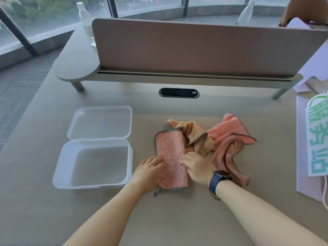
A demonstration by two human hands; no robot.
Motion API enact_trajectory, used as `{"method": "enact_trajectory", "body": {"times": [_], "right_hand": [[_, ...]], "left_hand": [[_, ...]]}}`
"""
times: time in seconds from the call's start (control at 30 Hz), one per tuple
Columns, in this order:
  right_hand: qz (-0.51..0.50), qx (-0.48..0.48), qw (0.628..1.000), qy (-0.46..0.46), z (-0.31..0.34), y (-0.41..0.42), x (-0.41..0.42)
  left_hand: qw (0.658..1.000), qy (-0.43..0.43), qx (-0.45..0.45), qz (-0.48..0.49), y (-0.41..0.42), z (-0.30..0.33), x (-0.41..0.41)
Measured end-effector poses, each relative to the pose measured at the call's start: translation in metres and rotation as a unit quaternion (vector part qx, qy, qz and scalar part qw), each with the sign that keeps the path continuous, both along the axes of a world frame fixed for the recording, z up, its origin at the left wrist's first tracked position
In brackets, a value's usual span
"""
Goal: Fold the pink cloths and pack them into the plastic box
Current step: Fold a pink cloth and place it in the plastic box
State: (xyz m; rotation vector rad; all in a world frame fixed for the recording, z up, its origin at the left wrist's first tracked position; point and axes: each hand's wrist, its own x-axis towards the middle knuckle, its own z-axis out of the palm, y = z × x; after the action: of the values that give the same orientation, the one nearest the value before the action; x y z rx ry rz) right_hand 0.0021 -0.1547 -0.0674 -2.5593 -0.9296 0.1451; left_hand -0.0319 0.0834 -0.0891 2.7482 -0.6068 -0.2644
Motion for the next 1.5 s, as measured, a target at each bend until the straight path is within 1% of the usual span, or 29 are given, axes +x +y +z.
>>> {"method": "enact_trajectory", "body": {"times": [0.1,0.2,0.33,0.4,0.5,0.57,0.67,0.77,0.83,0.97,1.0,1.1,1.17,1.23,1.3,1.4,1.43,1.5], "right_hand": [[0.085,-0.037,0.995,-0.039,-0.006,-0.006,-0.013],[0.11,-0.08,0.99,-0.022,-0.016,-0.012,-0.027],[0.084,-0.092,0.992,0.01,-0.02,-0.012,-0.039],[0.076,-0.09,0.993,0.013,-0.019,-0.011,-0.04],[0.06,-0.076,0.995,0.016,-0.017,-0.009,-0.041],[0.017,-0.04,0.998,0.048,-0.013,-0.005,-0.04],[-0.074,0.015,0.99,0.123,-0.005,0.001,-0.04],[-0.152,0.084,0.973,0.152,0.007,0.005,-0.039],[-0.174,0.114,0.964,0.164,0.014,0.008,-0.039],[-0.167,0.132,0.961,0.176,0.02,0.005,-0.043],[-0.148,0.118,0.965,0.18,0.02,0.003,-0.045],[-0.085,0.04,0.981,0.169,0.009,-0.005,-0.052],[-0.083,0.017,0.984,0.16,0.003,-0.008,-0.055],[-0.103,0.024,0.981,0.161,0.003,-0.007,-0.052],[-0.128,0.044,0.978,0.161,0.01,-0.005,-0.045],[-0.18,0.071,0.966,0.174,0.019,0.0,-0.025],[-0.196,0.078,0.961,0.18,0.022,0.003,-0.018],[-0.228,0.084,0.949,0.203,0.027,0.009,-0.001]], "left_hand": [[1.0,0.007,0.001,0.002,-0.001,0.001,-0.001],[1.0,0.012,0.001,0.008,-0.003,0.001,-0.003],[1.0,0.02,-0.009,0.018,-0.004,0.001,-0.007],[1.0,-0.005,-0.024,0.019,-0.006,0.002,-0.01],[0.997,-0.029,-0.072,0.015,-0.012,0.004,-0.021],[0.995,-0.008,-0.095,0.018,-0.017,0.007,-0.028],[0.997,0.035,-0.07,0.019,-0.024,0.011,-0.038],[0.998,0.024,-0.033,0.041,-0.028,0.011,-0.042],[0.997,0.004,-0.038,0.07,-0.029,0.009,-0.042],[0.991,-0.009,-0.073,0.111,-0.027,0.015,-0.042],[0.991,-0.008,-0.082,0.109,-0.026,0.017,-0.042],[0.99,0.017,-0.098,0.097,-0.024,0.023,-0.043],[0.988,0.042,-0.113,0.095,-0.022,0.027,-0.042],[0.985,0.066,-0.133,0.092,-0.018,0.03,-0.037],[0.979,0.081,-0.158,0.104,-0.013,0.034,-0.029],[0.958,0.094,-0.206,0.177,-0.01,0.043,-0.008],[0.944,0.104,-0.228,0.215,-0.01,0.046,0.0],[0.906,0.131,-0.277,0.293,-0.012,0.051,0.016]]}}
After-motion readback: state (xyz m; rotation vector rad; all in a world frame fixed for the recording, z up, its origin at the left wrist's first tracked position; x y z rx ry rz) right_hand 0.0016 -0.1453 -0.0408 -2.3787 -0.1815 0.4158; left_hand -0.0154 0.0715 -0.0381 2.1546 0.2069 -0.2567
